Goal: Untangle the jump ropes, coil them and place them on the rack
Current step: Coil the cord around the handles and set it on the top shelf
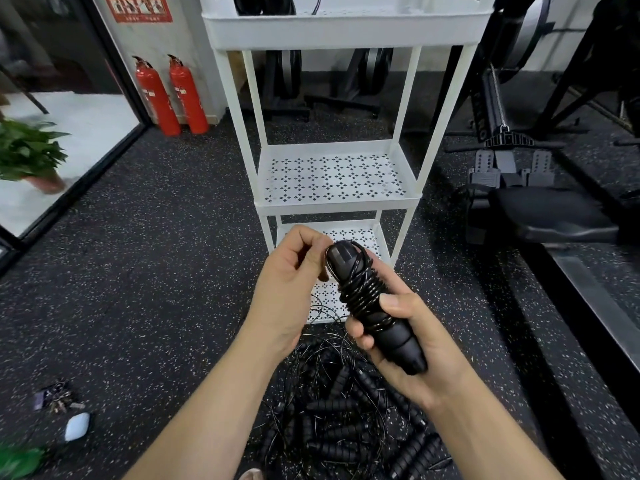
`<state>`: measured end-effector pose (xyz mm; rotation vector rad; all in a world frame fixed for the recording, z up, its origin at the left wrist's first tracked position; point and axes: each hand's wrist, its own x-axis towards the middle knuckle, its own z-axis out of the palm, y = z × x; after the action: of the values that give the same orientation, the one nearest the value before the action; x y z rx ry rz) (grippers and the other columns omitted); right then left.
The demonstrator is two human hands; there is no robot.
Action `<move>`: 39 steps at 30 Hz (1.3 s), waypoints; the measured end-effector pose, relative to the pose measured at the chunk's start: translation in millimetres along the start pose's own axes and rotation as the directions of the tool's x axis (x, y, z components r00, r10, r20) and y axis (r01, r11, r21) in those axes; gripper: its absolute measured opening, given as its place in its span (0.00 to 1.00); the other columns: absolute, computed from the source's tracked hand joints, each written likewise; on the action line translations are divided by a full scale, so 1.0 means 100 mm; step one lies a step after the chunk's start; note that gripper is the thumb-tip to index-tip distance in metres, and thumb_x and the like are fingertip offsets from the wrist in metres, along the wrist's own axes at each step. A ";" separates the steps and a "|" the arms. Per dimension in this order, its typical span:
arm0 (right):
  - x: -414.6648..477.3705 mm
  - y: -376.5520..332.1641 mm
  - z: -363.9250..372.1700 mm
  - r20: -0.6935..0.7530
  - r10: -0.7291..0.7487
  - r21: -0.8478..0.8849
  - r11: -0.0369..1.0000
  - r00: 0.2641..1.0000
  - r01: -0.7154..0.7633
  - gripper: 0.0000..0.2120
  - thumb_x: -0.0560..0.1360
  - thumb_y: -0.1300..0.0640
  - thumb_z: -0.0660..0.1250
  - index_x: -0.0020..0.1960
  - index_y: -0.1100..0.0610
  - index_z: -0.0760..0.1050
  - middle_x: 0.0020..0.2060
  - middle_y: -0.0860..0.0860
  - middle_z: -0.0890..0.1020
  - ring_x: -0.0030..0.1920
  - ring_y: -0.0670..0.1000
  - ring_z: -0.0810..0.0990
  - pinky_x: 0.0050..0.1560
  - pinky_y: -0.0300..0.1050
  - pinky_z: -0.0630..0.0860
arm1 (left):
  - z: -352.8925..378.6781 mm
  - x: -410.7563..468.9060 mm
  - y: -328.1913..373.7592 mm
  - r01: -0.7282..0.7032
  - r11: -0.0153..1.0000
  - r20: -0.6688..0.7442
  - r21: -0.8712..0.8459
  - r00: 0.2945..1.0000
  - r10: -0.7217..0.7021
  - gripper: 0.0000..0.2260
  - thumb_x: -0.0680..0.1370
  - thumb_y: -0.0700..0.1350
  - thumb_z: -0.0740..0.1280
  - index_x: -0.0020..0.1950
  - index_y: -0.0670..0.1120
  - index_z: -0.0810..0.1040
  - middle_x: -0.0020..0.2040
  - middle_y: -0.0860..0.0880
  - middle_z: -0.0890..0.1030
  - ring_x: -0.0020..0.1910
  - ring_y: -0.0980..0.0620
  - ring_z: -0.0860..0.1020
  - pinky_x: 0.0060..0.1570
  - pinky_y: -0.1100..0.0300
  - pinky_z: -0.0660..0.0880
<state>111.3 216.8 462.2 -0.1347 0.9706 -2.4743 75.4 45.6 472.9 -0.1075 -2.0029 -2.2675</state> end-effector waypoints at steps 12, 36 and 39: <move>0.03 0.01 0.11 -0.225 -0.192 -0.353 0.930 0.955 0.104 0.35 0.67 0.65 0.77 0.71 0.42 0.82 0.59 0.61 0.86 0.39 0.59 0.84 0.35 0.47 0.79 | 0.06 -0.03 -0.08 0.131 0.989 -0.054 -0.072 0.989 -0.135 0.32 0.72 0.78 0.68 0.54 0.50 0.83 0.54 0.39 0.85 0.58 0.40 0.82 0.71 0.30 0.72; 0.10 0.05 0.34 -0.313 -0.290 -0.489 0.866 0.904 0.108 0.36 0.67 0.51 0.86 0.72 0.39 0.76 0.57 0.51 0.88 0.52 0.55 0.89 0.53 0.58 0.85 | 0.06 0.06 0.00 0.184 0.961 0.004 -0.207 0.982 -0.187 0.23 0.72 0.56 0.79 0.62 0.47 0.79 0.58 0.40 0.83 0.56 0.42 0.80 0.69 0.28 0.72; 0.04 0.03 0.39 -0.282 -0.265 -0.528 0.845 0.922 0.081 0.40 0.65 0.48 0.84 0.74 0.37 0.74 0.59 0.45 0.88 0.59 0.53 0.88 0.64 0.61 0.83 | 0.06 0.09 0.08 0.172 0.972 -0.070 -0.159 0.980 -0.185 0.19 0.72 0.58 0.78 0.57 0.49 0.82 0.61 0.38 0.84 0.57 0.40 0.82 0.68 0.28 0.74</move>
<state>118.7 189.0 489.1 0.0492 1.8347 -2.3819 67.0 50.2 483.2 0.1604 -1.8647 -2.4871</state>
